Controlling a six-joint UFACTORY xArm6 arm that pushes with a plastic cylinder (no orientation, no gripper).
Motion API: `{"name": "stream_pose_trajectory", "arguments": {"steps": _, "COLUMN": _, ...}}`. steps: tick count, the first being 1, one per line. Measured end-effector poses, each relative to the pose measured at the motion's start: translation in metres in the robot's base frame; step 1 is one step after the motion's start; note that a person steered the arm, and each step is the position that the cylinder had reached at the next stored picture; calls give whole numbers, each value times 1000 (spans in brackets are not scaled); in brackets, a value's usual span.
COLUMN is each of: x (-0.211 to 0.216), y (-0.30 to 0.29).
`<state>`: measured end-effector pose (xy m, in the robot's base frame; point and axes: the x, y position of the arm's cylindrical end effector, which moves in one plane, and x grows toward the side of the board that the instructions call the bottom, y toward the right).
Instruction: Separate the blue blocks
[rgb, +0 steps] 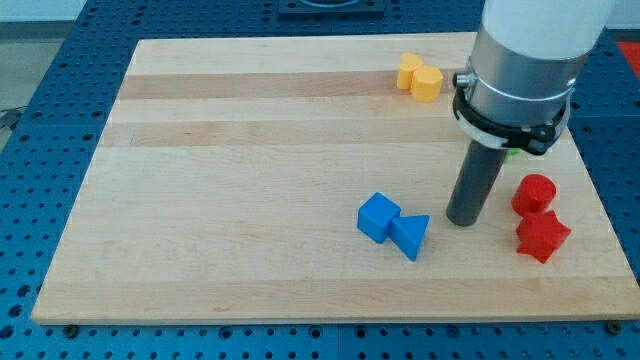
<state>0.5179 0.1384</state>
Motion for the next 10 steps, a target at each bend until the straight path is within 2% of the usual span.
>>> {"name": "stream_pose_trajectory", "arguments": {"steps": 2, "x": 0, "y": -2}}
{"name": "stream_pose_trajectory", "arguments": {"steps": 7, "x": -9, "y": -116}}
{"name": "stream_pose_trajectory", "arguments": {"steps": 8, "x": -48, "y": -69}}
{"name": "stream_pose_trajectory", "arguments": {"steps": 9, "x": -54, "y": -20}}
{"name": "stream_pose_trajectory", "arguments": {"steps": 10, "x": -51, "y": -19}}
